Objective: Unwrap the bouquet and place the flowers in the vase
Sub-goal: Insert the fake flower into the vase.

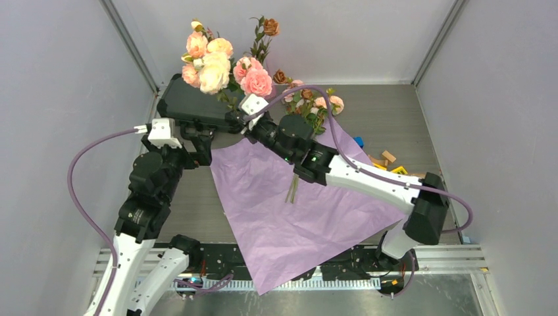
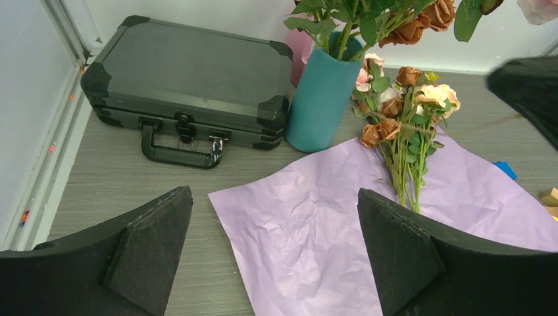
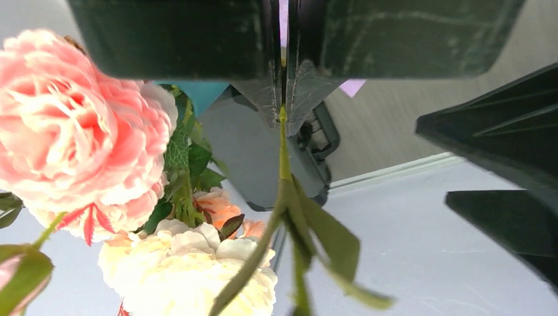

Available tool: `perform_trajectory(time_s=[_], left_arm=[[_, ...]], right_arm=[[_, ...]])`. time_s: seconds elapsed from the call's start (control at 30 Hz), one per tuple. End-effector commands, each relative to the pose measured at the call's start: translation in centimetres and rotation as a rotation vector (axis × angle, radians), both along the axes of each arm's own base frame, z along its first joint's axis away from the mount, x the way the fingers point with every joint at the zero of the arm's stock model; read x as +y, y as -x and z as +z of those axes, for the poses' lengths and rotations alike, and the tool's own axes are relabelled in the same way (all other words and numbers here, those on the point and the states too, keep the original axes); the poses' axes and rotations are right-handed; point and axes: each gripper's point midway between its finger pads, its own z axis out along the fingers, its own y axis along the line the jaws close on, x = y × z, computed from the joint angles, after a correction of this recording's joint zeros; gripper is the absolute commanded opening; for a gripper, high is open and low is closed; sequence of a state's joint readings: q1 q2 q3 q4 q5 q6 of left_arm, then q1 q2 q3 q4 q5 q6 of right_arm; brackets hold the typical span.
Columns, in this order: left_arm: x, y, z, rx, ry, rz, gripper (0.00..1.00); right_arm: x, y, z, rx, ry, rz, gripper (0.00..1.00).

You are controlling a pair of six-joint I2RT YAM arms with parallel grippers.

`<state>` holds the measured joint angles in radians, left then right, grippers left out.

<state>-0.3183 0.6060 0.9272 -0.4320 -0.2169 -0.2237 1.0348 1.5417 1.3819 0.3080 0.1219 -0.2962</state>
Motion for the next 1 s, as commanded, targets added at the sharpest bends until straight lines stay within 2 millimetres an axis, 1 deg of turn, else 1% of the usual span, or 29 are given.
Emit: perform_trajectory(time_s=[0.0,0.1,0.23,0.27,0.3,0.33,0.37,0.4,0.43,0.5,0.77,0.97], left_arm=[[-0.1,0.0,0.6,-0.020,0.002,-0.008,1.00],[0.1,0.2,0.7,-0.029,0.002,-0.004,1.00],[0.3,0.3,0.9,-0.039,-0.008,-0.002,1.00],[0.4,0.3,0.9,-0.041,-0.012,0.001,1.00],[0.6,0.4,0.8,-0.042,-0.015,0.012,1.00],[0.7,0.4,0.7,-0.041,-0.017,0.018,1.00],[0.8,0.3,0.7,-0.041,-0.018,0.020,1.00],[0.7,0.3,0.7,-0.041,-0.019,0.017,1.00],[0.6,0.3,0.7,-0.040,-0.018,0.011,1.00],[0.4,0.2,0.6,-0.037,-0.017,0.004,1.00],[0.3,0.2,0.5,-0.036,-0.015,-0.001,1.00],[0.2,0.2,0.5,-0.035,-0.015,-0.008,1.00]], right_arm=[[-0.3,-1.9,5.9,-0.172,-0.108,-0.111,0.00],[0.4,-2.6,6.3,-0.196,-0.114,-0.130,0.00],[0.8,-3.2,7.7,-0.228,-0.120,-0.148,0.00],[1.1,-3.4,7.4,-0.226,-0.107,-0.152,0.00],[1.1,-3.5,8.1,-0.231,-0.115,-0.155,0.00],[1.2,-3.6,8.1,-0.235,-0.113,-0.158,0.00],[1.1,-3.6,8.7,-0.240,-0.124,-0.160,0.00],[1.2,-3.7,8.6,-0.240,-0.122,-0.160,0.00],[1.2,-3.6,9.1,-0.244,-0.128,-0.161,0.00],[1.3,-3.7,9.4,-0.248,-0.127,-0.163,0.00],[2.1,-4.4,9.0,-0.245,-0.118,-0.171,0.00],[2.4,-6.0,7.8,-0.213,-0.124,-0.177,0.00]])
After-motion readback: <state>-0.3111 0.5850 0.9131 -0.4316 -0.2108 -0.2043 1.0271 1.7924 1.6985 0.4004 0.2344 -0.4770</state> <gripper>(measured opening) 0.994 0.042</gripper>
